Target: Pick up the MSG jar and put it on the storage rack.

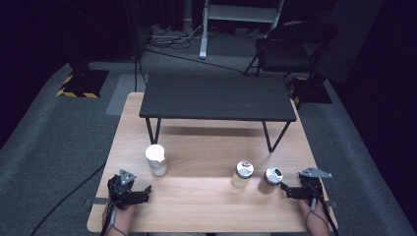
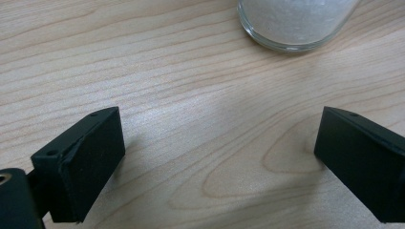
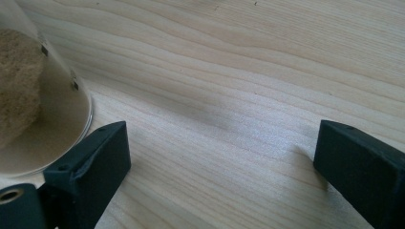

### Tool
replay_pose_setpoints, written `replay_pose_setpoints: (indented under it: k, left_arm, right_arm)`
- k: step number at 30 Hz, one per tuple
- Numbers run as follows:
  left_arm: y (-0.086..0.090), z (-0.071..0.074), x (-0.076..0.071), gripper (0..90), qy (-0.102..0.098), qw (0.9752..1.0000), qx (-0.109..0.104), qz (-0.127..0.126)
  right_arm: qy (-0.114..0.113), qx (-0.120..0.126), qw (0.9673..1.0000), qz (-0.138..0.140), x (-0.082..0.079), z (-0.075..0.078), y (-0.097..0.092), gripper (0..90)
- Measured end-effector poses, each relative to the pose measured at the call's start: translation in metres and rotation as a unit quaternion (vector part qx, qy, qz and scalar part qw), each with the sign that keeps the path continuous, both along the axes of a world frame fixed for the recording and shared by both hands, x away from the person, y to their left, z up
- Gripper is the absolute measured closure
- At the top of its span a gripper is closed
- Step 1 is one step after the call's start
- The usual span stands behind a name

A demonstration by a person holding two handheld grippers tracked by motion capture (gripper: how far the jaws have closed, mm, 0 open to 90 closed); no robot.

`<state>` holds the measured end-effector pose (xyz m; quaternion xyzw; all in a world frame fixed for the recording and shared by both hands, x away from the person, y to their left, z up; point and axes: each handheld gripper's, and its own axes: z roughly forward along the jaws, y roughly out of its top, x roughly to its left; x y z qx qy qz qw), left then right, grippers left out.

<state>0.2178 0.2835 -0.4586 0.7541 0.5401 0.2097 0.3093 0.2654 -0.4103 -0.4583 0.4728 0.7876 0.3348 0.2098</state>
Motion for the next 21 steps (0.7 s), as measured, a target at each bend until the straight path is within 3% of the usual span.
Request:
replay_pose_setpoints:
  k: [9, 13, 14, 15, 18, 21]
  left_arm:
    - [0.003, -0.001, -0.002, 6.1, -0.009, 0.9999, -0.009, -0.010]
    - [0.005, 0.002, -0.016, 6.3, -0.058, 0.9981, -0.018, -0.014]
    - [0.005, 0.002, -0.016, 6.3, -0.058, 0.9981, -0.018, -0.014]
    - [0.006, 0.001, -0.019, 6.3, -0.070, 0.9972, -0.024, -0.013]
    - [0.011, 0.001, -0.028, 6.1, -0.112, 0.9927, -0.042, -0.013]
    - [0.015, -0.002, -0.034, 6.1, -0.140, 0.9882, -0.060, -0.016]
  right_arm:
    - [0.000, 0.000, 1.0000, 0.000, 0.000, 0.000, 0.000, 5.0]
    - [0.000, 0.000, 1.0000, 0.000, 0.000, 0.000, 0.000, 5.0]
    - [0.000, 0.000, 1.0000, 0.000, 0.000, 0.000, 0.000, 5.0]
    - [0.000, 0.000, 1.0000, 0.000, 0.000, 0.000, 0.000, 5.0]
    - [0.000, 0.000, 1.0000, 0.000, 0.000, 0.000, 0.000, 5.0]
    - [0.000, 0.000, 1.0000, 0.000, 0.000, 0.000, 0.000, 5.0]
